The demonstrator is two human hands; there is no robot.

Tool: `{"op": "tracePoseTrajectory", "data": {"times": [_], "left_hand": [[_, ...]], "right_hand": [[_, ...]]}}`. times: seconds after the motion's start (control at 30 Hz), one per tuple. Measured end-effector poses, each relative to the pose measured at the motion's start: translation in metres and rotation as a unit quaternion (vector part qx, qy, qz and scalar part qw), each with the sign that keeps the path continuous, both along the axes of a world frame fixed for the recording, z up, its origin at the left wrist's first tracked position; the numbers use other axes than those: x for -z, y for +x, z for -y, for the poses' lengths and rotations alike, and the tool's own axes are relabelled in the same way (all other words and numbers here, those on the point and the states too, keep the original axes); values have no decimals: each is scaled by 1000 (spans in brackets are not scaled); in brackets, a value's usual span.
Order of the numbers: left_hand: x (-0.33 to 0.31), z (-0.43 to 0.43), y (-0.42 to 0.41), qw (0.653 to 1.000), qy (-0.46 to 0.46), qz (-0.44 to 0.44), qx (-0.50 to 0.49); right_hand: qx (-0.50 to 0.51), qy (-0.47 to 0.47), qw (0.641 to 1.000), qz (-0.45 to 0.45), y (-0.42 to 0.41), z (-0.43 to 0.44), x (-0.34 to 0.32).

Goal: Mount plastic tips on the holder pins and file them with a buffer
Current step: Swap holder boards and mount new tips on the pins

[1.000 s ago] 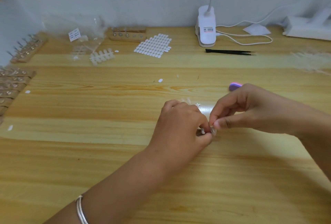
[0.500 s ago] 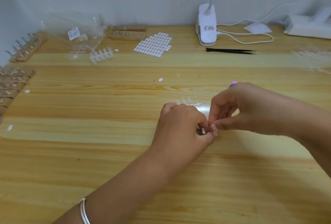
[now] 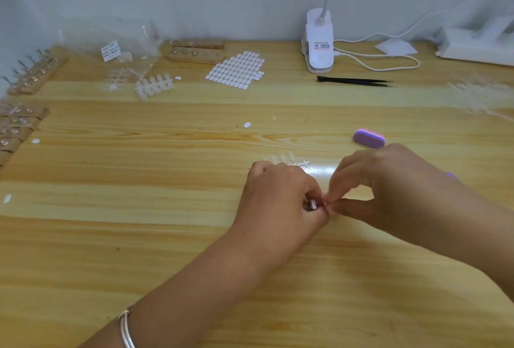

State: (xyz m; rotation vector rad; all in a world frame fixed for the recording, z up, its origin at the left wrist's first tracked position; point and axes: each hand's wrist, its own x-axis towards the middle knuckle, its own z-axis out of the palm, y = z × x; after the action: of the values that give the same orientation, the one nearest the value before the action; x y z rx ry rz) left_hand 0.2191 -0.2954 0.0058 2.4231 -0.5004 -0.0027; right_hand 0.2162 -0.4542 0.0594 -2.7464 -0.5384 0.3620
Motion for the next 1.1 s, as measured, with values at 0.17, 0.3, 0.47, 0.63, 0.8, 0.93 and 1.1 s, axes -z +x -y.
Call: {"op": "tracePoseTrajectory", "data": {"times": [0.17,0.3,0.47,0.63,0.8,0.93,1.1], "left_hand": [[1,-1,1,1000,-5,9,11],[4,-1,1,1000,8,14,8],[2,-1,1,1000,17,10,8],[-2,-13,4,999,7,-27,42],[-6,-40,22,988,-117,-76,61],[1,-50,32,994,-8,-63,84],[3,-49,33,991,80,-12,108]], "right_hand": [[-18,-83,996,-12,2,-11,-4],[-10,-57,998,-11,0,-6,1],[-50,-55,997,2,3,1,2],[-17,68,998,1,41,13,-7],[-1,86,996,24,74,-4,24],[3,117,992,36,76,-9,45],[7,153,986,59,73,-6,53]]}}
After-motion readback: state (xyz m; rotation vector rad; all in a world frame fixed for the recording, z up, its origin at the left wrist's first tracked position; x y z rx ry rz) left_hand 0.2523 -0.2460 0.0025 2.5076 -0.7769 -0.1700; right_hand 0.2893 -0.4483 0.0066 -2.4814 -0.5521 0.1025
